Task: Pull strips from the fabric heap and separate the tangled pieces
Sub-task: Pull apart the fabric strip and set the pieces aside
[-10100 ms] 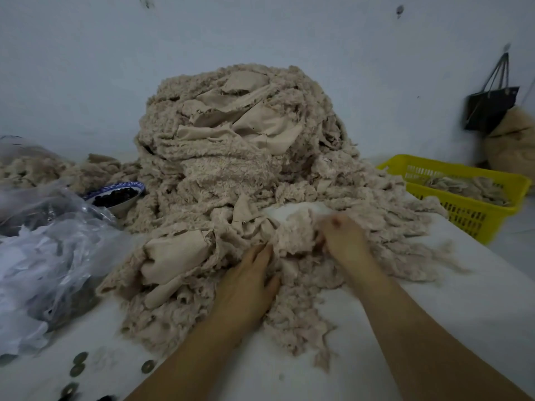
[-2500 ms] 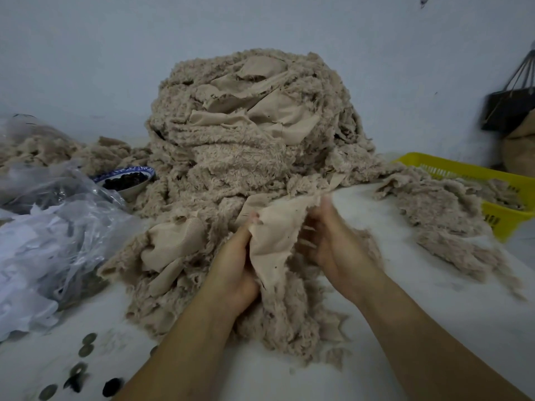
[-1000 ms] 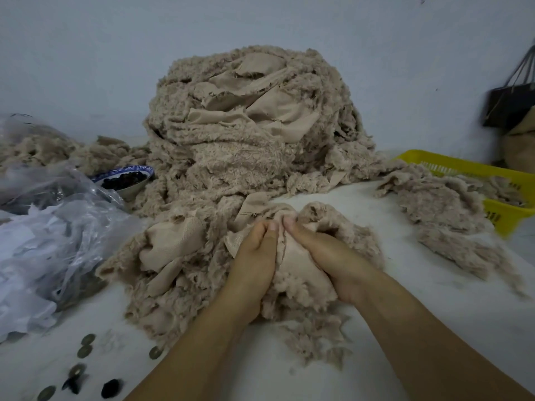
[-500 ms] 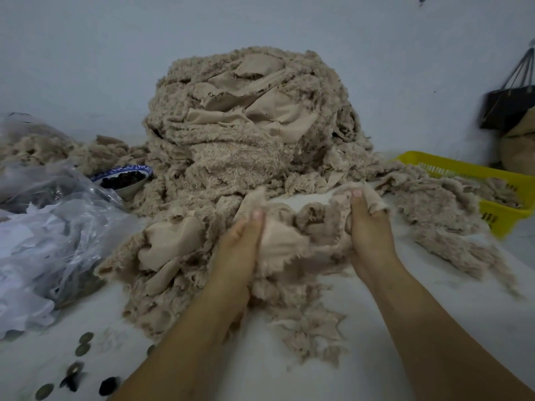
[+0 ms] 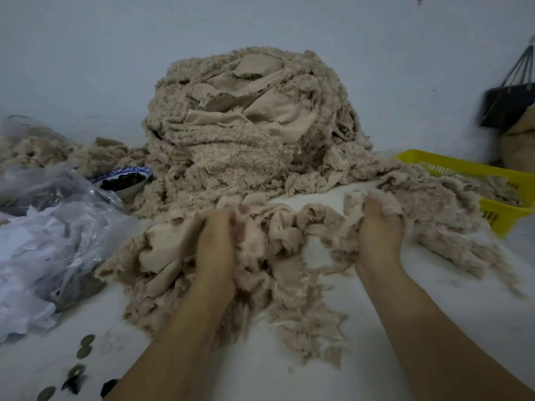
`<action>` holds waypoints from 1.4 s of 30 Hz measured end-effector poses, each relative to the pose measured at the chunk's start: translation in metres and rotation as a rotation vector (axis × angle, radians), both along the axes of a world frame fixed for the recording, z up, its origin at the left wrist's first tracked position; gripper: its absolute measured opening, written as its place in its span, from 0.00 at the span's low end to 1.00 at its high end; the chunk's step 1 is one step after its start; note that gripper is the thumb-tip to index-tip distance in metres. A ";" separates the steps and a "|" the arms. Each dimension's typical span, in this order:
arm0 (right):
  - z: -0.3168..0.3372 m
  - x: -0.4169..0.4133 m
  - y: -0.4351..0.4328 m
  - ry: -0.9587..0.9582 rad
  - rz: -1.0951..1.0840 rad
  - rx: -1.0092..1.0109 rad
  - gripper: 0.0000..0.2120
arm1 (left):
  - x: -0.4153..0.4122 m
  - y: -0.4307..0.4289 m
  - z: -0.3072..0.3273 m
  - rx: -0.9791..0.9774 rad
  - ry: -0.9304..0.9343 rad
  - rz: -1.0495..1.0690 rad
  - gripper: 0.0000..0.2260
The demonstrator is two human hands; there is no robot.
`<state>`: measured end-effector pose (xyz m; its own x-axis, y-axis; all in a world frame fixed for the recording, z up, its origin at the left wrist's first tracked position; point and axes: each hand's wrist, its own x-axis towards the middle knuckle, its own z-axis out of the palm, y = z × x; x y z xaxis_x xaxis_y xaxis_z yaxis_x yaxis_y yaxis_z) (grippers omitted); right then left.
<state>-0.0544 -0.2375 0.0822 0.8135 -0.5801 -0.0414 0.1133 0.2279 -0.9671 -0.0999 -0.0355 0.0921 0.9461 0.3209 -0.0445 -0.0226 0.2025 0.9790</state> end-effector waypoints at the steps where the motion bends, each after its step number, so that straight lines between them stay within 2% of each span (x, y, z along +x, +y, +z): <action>1: 0.000 -0.003 0.010 0.000 0.067 -0.029 0.18 | -0.005 -0.009 -0.001 0.230 0.002 -0.077 0.14; 3: 0.001 -0.012 0.027 -0.024 0.162 -0.091 0.18 | -0.014 -0.028 -0.006 0.534 -0.085 -0.292 0.20; 6: 0.002 -0.020 0.041 -0.061 0.250 -0.117 0.21 | -0.018 -0.043 -0.016 0.624 -0.134 -0.490 0.24; 8: 0.000 -0.020 0.042 -0.046 0.252 -0.135 0.19 | -0.014 -0.043 -0.019 0.622 -0.129 -0.464 0.20; 9: -0.001 -0.017 0.041 -0.021 0.221 -0.125 0.18 | -0.011 -0.041 -0.021 0.594 -0.145 -0.435 0.14; 11: -0.001 -0.010 0.033 0.043 0.112 -0.084 0.20 | -0.008 -0.034 -0.021 0.523 -0.168 -0.353 0.07; 13: 0.001 -0.002 0.018 0.046 -0.007 -0.012 0.20 | -0.004 -0.025 -0.023 0.455 -0.160 -0.259 0.09; 16: 0.001 0.004 0.001 -0.017 -0.065 0.081 0.20 | 0.002 -0.016 -0.023 0.407 -0.116 -0.094 0.11; 19: -0.002 0.003 0.003 -0.044 -0.056 0.028 0.10 | 0.003 -0.013 -0.020 0.393 -0.119 0.041 0.12; 21: -0.001 0.001 0.010 -0.050 -0.035 0.008 0.09 | -0.001 -0.014 -0.019 0.488 -0.145 -0.003 0.12; 23: 0.000 -0.001 0.015 -0.055 -0.023 -0.002 0.09 | -0.010 -0.023 -0.016 0.612 -0.175 -0.186 0.11; 25: -0.001 -0.005 0.021 -0.065 0.003 -0.055 0.13 | -0.016 -0.036 -0.016 0.634 -0.206 -0.387 0.10; 27: -0.005 -0.009 0.028 -0.065 0.053 -0.129 0.18 | -0.016 -0.045 -0.022 0.624 -0.215 -0.519 0.14; 30: -0.008 -0.007 0.029 -0.064 0.065 -0.100 0.18 | -0.013 -0.043 -0.024 0.653 -0.233 -0.502 0.06; 33: -0.003 -0.002 0.023 -0.051 0.000 0.066 0.12 | -0.014 -0.035 -0.023 0.685 -0.328 -0.471 0.13; 35: 0.000 0.000 0.020 -0.062 -0.042 0.100 0.13 | -0.015 -0.033 -0.021 0.718 -0.366 -0.497 0.14; 37: 0.000 0.003 0.014 -0.078 -0.067 0.107 0.13 | -0.018 -0.033 -0.019 0.751 -0.354 -0.526 0.15; 39: 0.003 0.004 0.005 -0.081 -0.090 0.121 0.08 | -0.019 -0.029 -0.020 0.740 -0.346 -0.528 0.13; 42: 0.009 0.005 -0.019 -0.099 -0.127 0.247 0.08 | -0.020 -0.014 -0.013 0.616 -0.316 -0.398 0.11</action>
<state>-0.0493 -0.2564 0.0917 0.7420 -0.6600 -0.1176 0.2475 0.4327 -0.8669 -0.1196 -0.0500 0.0789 0.9330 -0.1642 0.3202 -0.3575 -0.3213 0.8769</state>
